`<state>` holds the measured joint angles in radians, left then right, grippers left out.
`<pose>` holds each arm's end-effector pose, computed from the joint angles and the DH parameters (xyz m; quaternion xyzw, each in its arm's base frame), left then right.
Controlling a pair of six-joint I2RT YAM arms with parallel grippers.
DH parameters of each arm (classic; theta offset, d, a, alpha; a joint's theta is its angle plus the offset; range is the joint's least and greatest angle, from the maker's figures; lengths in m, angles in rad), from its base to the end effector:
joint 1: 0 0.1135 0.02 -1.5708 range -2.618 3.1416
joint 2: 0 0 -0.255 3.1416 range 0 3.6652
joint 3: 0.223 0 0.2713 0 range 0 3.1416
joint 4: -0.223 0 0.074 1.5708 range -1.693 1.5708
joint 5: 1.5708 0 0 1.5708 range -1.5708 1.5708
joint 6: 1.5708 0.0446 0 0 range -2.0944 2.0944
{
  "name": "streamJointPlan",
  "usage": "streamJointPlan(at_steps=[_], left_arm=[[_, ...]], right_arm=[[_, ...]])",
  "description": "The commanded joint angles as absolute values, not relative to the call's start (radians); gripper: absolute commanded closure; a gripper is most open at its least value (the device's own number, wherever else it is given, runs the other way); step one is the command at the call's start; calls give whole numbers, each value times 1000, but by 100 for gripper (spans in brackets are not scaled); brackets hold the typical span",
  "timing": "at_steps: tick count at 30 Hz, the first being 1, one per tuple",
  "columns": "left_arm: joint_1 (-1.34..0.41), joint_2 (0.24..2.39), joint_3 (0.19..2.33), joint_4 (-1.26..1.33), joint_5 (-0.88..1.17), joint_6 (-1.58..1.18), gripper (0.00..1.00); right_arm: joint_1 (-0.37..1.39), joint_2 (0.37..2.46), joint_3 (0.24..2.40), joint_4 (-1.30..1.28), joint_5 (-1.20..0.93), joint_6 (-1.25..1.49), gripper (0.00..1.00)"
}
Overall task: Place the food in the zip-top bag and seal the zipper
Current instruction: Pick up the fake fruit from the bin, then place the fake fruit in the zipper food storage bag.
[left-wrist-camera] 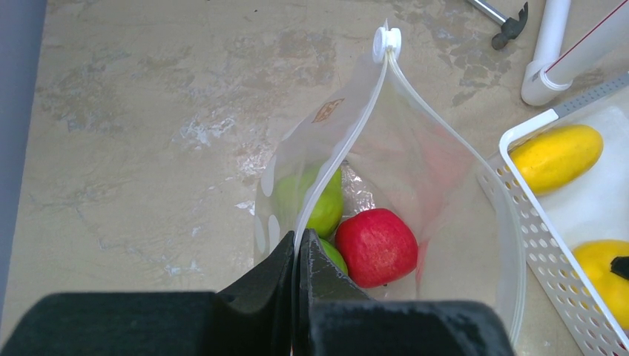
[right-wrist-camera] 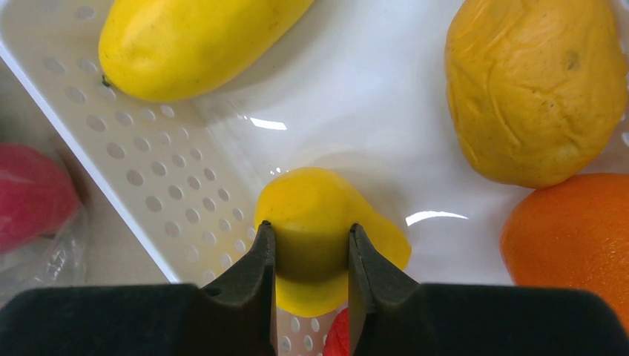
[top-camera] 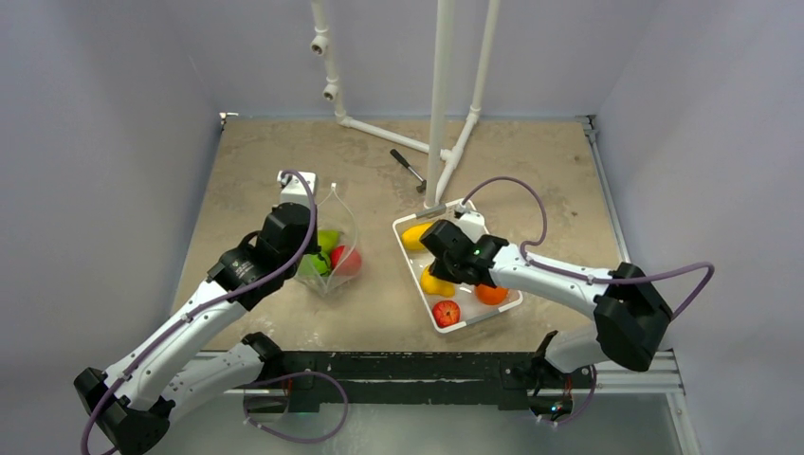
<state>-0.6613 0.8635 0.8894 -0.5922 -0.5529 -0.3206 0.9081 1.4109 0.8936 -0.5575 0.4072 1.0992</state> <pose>0.1815 -0.1115 0.3141 0.0135 0.8533 -0.0074 0.5212 0.1946 0.2207 0.1855 0.1400 0.9403 0.0975 0.2945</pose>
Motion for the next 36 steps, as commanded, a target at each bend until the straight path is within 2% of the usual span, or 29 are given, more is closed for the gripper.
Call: streamJointPlan(at_steps=[1,12,18,36], left_arm=[[-656,845,889,-562,-550,-308,100],[-655,847,890,-560,-545,-308,100],[-655,846,889,-559,-542,-309,100],[-656,838,878,-537,-474,-288,100]], right_arm=[[874,1378,952,-575,475,1096,100],[850,1318,1082,-616,532,1047,100],[850,1258,1163,-529,531,951,100],[854,1207,1282,-69,196,541,100]])
